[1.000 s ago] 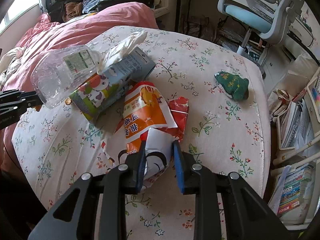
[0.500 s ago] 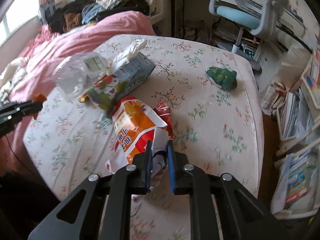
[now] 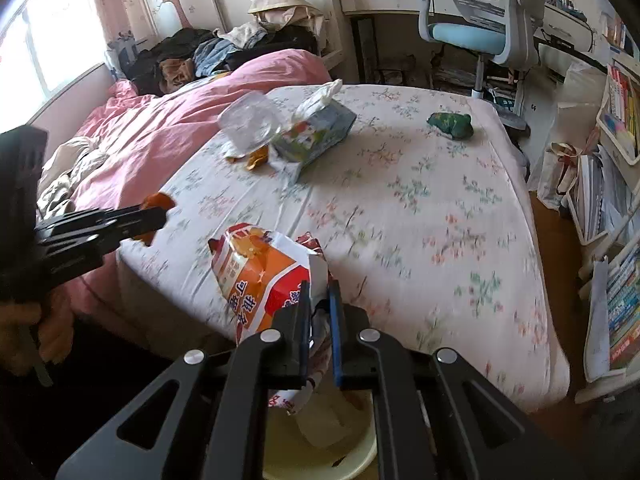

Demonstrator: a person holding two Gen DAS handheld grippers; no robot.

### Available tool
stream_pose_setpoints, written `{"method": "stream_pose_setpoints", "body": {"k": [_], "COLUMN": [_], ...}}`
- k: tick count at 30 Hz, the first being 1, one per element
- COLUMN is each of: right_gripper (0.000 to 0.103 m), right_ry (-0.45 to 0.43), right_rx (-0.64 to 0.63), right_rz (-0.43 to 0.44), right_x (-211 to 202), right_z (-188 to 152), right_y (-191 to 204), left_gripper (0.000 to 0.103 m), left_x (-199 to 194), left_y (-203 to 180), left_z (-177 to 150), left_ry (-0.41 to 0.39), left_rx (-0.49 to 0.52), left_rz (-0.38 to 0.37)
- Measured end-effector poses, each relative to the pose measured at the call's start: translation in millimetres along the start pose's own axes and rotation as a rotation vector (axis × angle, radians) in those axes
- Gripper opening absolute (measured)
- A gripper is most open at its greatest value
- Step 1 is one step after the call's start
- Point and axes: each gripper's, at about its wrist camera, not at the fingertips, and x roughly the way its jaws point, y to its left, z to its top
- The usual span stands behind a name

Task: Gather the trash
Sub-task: 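Carry the peel and chip bag down over the yellow bin with both tools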

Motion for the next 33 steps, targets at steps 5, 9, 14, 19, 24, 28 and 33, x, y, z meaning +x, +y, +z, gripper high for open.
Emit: {"method": "stream_pose_setpoints", "body": {"k": [5,9,14,19,24,28,33], "right_gripper": [0.009,0.009,0.009,0.009,0.009,0.009,0.009], "right_ry": [0.011,0.024,0.060,0.082,0.094,0.111,0.130], "right_rx": [-0.022,-0.053,-0.089,-0.100,-0.104,-0.126,-0.130], "right_rz": [0.008,0.001,-0.008,-0.010,-0.008,-0.017,-0.024], "right_x": [-9,-14,-11,-11,-15,-13,-8], "right_z": [-20,-34,-47,-57,-68,-76,-80], "right_y": [9,18,26,27,31,38,39], "left_gripper": [0.017,0.017,0.017,0.017,0.017,0.017,0.017], "left_x": [-4,-8,-9,-8,-7,-6,-5], "left_y": [-6,-5,-9,-19,-27,-35,-46], "left_z": [-9,-16,-22,-34,-44,-53,-65], "left_ry": [0.003,0.007,0.018,0.041,0.064,0.082,0.113], "left_rx": [-0.010,-0.032,-0.031,-0.010,-0.001,0.012,0.043], "left_rz": [-0.026,-0.048,-0.063,-0.077,-0.097,-0.119,-0.136]}}
